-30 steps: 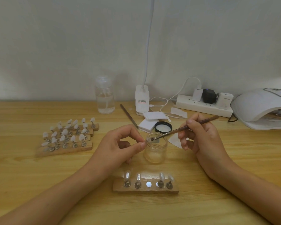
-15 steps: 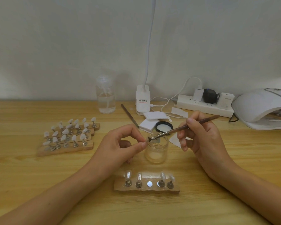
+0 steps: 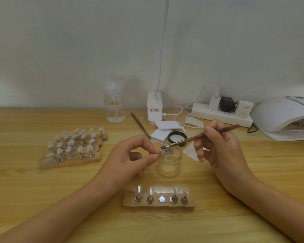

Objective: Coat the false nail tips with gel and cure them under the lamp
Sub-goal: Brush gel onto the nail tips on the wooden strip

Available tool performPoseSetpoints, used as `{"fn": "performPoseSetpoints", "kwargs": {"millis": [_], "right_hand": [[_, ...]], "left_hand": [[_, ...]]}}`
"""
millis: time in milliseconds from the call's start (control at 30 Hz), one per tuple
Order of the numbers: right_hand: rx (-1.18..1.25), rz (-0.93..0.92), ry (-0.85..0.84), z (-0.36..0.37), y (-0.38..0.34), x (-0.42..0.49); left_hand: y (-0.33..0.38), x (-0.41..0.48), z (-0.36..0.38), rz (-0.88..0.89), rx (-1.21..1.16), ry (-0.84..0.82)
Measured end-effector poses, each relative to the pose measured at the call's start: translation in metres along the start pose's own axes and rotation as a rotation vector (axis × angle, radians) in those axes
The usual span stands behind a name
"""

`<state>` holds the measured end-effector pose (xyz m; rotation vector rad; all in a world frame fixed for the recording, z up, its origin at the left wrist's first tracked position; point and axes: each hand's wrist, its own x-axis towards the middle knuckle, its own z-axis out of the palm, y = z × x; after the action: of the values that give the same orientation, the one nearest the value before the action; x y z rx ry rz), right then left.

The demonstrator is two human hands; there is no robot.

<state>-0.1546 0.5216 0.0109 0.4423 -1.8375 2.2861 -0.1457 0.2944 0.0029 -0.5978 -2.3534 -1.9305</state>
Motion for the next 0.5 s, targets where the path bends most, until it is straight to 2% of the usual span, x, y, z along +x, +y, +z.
{"fn": "performPoseSetpoints", "kwargs": {"millis": [67, 200, 333, 500], "right_hand": [[-0.027, -0.005, -0.018, 0.0013, 0.0003, -0.0007], [-0.050, 0.007, 0.049, -0.0016, 0.0017, 0.0008], [-0.025, -0.013, -0.023, 0.0000, 0.0020, -0.0002], [-0.039, 0.014, 0.043, -0.0023, 0.0031, 0.0016]], "left_hand": [[0.0011, -0.0004, -0.0001, -0.001, -0.008, 0.000], [0.0017, -0.0006, 0.0007, -0.004, -0.017, -0.004], [0.0015, -0.0003, 0.0005, -0.004, -0.016, -0.005], [0.0011, -0.0007, 0.0004, -0.004, -0.013, -0.004]]}}
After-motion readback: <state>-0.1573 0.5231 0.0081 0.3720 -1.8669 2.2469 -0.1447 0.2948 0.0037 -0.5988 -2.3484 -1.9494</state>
